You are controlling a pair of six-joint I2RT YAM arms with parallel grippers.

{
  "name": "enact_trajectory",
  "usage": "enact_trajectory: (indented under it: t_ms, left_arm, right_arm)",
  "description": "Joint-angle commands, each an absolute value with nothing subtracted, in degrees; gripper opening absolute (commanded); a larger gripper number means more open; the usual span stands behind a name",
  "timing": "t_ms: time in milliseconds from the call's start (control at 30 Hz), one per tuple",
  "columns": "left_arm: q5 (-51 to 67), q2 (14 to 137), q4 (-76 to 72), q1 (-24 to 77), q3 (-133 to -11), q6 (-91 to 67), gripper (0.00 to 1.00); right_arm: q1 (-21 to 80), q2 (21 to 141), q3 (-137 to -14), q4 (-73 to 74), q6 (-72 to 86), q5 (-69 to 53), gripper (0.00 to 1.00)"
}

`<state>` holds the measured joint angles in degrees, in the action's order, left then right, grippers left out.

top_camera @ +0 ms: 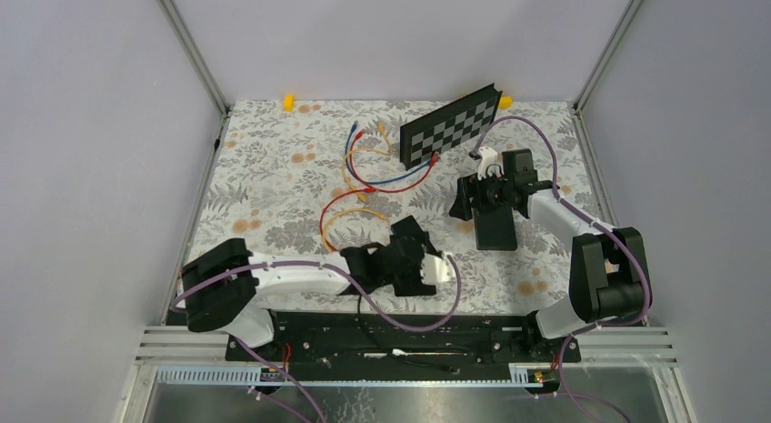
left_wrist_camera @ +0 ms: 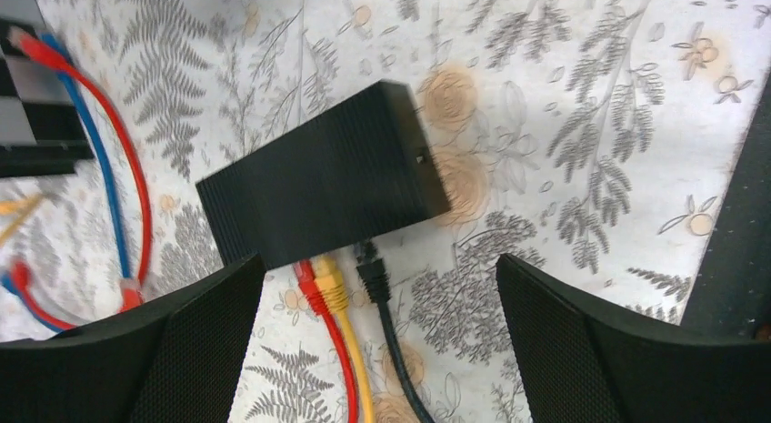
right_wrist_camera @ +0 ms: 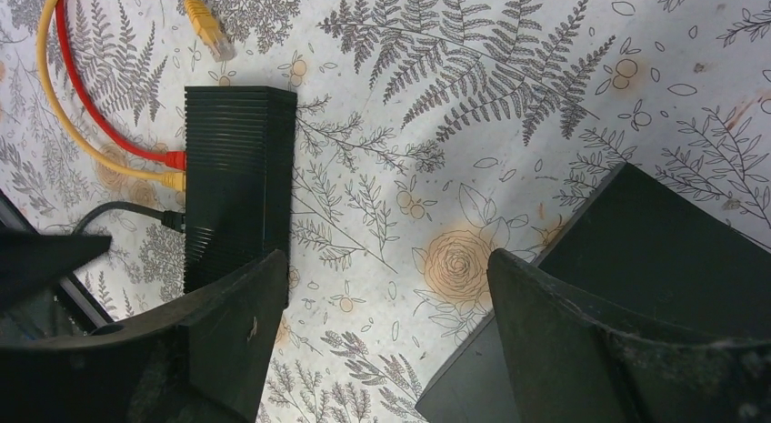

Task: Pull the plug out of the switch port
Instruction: Place the switch port at the center of the board, then pull the connector from the switch port.

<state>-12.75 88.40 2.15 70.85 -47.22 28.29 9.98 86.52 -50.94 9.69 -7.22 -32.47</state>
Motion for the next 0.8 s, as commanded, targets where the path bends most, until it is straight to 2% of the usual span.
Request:
enact_trajectory:
  t_ms: [0, 267, 433, 567, 767]
  left_arm:
    - [1.39, 83.73, 7.14, 61.93, -49.77, 21.54, 0.99]
    - [17.76, 87.59, 7.82, 42.01, -51.95, 13.21, 0.98]
    - [28.03, 92.7, 7.4, 34.22, -52.32, 8.43, 0.98]
    - [36.72, 97.5, 7.56, 28.76, -53.75, 4.83, 0.93]
    - [42.34, 100.46, 7.19, 23.66, -54.29, 2.57, 0.91]
  right_arm:
    - [11.12, 86.04, -52.64, 9.92, -9.96, -33.85, 0.87]
    - [21.46, 83.85, -51.47, 9.64, -15.06, -26.59, 0.9]
    - [25.28, 84.46, -50.69, 7.77, -13.83, -25.75, 0.92]
    - [28.14, 85.22, -49.16, 6.3, -13.09, -25.1, 0.93]
    - [31.42, 86.83, -47.54, 5.1, -12.81, -23.12, 0.94]
